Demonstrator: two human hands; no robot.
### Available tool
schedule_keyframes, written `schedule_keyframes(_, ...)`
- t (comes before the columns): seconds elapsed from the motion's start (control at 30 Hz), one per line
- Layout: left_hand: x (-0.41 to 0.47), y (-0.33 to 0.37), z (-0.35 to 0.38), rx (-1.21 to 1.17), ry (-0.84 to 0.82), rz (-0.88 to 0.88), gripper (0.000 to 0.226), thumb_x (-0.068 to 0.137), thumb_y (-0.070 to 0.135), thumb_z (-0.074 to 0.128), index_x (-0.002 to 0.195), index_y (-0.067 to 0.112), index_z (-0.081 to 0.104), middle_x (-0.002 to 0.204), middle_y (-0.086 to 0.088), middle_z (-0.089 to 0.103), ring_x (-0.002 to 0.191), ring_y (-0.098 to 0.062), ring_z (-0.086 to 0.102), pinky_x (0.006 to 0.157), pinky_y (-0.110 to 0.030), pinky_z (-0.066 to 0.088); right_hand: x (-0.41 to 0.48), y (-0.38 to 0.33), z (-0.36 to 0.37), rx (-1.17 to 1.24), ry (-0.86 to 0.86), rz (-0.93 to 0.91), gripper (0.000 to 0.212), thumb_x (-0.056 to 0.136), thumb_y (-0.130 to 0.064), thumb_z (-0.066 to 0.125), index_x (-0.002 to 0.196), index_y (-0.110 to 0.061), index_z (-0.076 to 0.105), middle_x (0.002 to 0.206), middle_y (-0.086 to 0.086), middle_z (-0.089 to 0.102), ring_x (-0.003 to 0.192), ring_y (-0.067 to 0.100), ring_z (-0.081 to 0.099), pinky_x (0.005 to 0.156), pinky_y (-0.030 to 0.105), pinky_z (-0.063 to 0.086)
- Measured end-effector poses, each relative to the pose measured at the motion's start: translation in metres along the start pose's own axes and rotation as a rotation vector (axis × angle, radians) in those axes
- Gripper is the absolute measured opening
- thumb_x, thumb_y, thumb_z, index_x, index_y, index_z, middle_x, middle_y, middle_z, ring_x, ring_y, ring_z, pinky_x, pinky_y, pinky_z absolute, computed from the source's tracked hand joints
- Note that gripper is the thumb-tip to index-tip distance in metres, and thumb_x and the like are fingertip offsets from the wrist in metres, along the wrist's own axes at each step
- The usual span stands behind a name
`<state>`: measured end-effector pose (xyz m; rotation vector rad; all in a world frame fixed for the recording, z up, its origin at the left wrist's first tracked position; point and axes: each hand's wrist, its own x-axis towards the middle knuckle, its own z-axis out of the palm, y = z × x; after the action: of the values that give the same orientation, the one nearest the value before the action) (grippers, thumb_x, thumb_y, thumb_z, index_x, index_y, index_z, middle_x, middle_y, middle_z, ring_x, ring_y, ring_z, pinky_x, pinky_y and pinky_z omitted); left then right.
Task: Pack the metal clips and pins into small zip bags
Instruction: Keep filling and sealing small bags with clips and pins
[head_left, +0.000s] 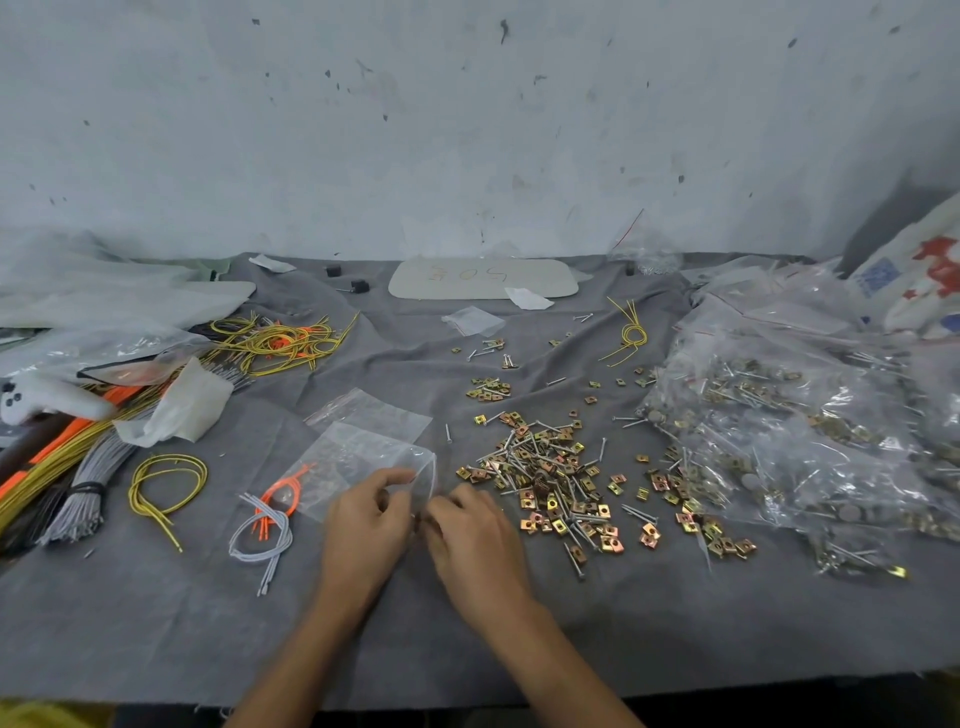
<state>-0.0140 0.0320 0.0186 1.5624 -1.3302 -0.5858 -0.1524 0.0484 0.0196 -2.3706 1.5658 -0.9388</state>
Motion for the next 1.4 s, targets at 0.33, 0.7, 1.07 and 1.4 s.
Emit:
schedule_keyframes(0.33, 0.003, -0.003, 0.0, 0.005, 0.001, -0.004, 0.033, 0.075, 0.031, 0.049, 0.097, 0.03, 0.073, 0.061, -0.007, 0.066, 0.058, -0.025, 0.064, 0.064, -0.049, 0.056, 0.002, 0.01, -0.01, 0.187, -0.059, 0.03, 0.022, 0.097, -0.028, 0.054, 0.115, -0.027, 0.067, 0.104, -0.003, 0.06, 0.1, 0.017, 0.051, 0.087, 0.033, 0.043)
schedule_keyframes(0.7, 0.006, -0.009, 0.002, -0.012, 0.009, -0.013, 0.033, 0.077, 0.035, 0.049, 0.098, 0.029, 0.074, 0.066, -0.007, 0.068, 0.054, -0.02, 0.056, 0.06, -0.045, 0.052, 0.03, 0.093, -0.08, -0.037, -0.011, 0.329, 0.008, 0.094, -0.028, 0.062, 0.091, -0.03, 0.069, 0.094, -0.011, 0.059, 0.095, 0.017, 0.055, 0.075, 0.029, 0.04)
schedule_keyframes(1.07, 0.004, -0.007, 0.001, -0.028, 0.006, -0.003, 0.037, 0.077, 0.037, 0.048, 0.101, 0.028, 0.075, 0.058, -0.001, 0.063, 0.051, -0.015, 0.052, 0.059, -0.041, 0.049, 0.031, 0.093, -0.079, -0.137, -0.155, 0.326, 0.014, 0.1, -0.031, 0.055, 0.102, -0.032, 0.069, 0.104, -0.005, 0.059, 0.103, 0.019, 0.054, 0.088, 0.038, 0.049)
schedule_keyframes(1.4, 0.004, -0.004, 0.0, -0.01, 0.013, 0.0, 0.036, 0.077, 0.035, 0.048, 0.1, 0.027, 0.075, 0.059, -0.008, 0.063, 0.05, -0.017, 0.053, 0.059, -0.044, 0.051, 0.034, 0.093, -0.08, -0.126, -0.285, 0.317, 0.008, 0.099, -0.032, 0.056, 0.1, -0.033, 0.064, 0.109, -0.007, 0.058, 0.108, 0.02, 0.055, 0.095, 0.041, 0.048)
